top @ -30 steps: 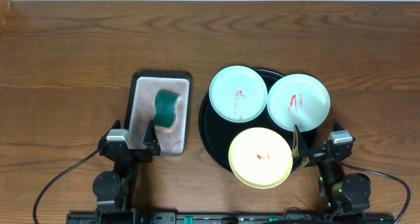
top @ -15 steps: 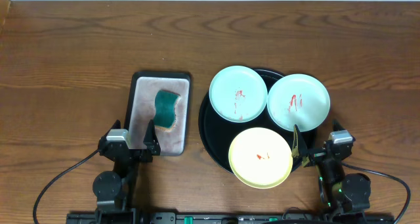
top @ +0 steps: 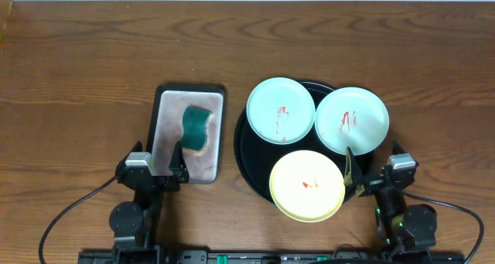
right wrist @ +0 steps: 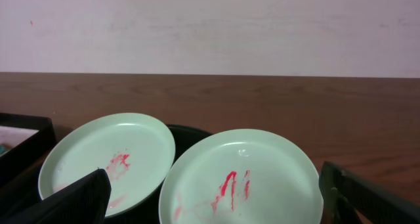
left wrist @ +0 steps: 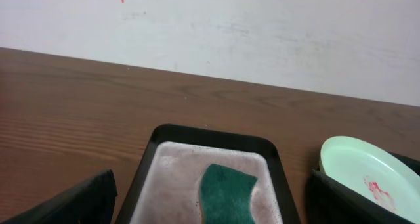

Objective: Clean dirty plates on tray and stack at the side

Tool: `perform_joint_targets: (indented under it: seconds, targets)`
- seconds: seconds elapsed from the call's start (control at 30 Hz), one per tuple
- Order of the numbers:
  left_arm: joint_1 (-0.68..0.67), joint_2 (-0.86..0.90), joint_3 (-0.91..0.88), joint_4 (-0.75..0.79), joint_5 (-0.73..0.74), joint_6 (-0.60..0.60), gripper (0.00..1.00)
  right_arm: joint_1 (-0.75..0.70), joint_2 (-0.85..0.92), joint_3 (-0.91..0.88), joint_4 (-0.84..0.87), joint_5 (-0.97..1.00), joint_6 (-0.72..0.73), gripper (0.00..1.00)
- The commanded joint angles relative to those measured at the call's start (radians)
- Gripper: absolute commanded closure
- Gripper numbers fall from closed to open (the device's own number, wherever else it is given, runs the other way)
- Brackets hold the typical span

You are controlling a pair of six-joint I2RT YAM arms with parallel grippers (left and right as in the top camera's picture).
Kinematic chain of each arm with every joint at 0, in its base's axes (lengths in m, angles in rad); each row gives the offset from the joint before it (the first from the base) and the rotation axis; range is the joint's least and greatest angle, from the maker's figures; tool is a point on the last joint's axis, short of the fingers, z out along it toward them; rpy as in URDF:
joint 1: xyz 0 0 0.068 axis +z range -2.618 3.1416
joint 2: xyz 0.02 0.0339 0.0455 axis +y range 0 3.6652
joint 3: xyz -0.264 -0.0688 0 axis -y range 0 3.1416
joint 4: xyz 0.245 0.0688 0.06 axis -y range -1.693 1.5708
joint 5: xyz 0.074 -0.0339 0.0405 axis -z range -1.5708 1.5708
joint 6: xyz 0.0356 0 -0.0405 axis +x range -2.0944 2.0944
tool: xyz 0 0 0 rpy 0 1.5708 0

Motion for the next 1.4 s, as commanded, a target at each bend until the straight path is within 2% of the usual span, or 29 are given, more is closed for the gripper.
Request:
perform_joint_targets:
  seconds: [0.0,0.8,0.9,1.13,1.37]
  targets:
    - [0.004,-0.006,-0.01,-0.045,0.006,0.013,0.08,-0.011,0.0,-0.001,-0.004,-0.001,-0.011,0.01]
    - [0.004,-0.003,-0.01,-0.046,0.007,0.013,0.08,-0.01,0.0,-0.001,-0.005,-0.002,-0.01,0.01]
    - [0.004,0.0,-0.004,-0.038,0.022,-0.027,0.08,-0.009,0.003,-0.001,0.009,-0.016,0.063,0.01]
    - [0.004,0.069,0.168,-0.245,0.022,-0.078,0.08,-0.009,0.033,0.043,-0.056,-0.143,0.129,0.01]
    - [0.004,0.351,0.507,-0.528,0.022,-0.077,0.08,-0.009,0.244,0.323,-0.336,-0.158,0.128,0.01]
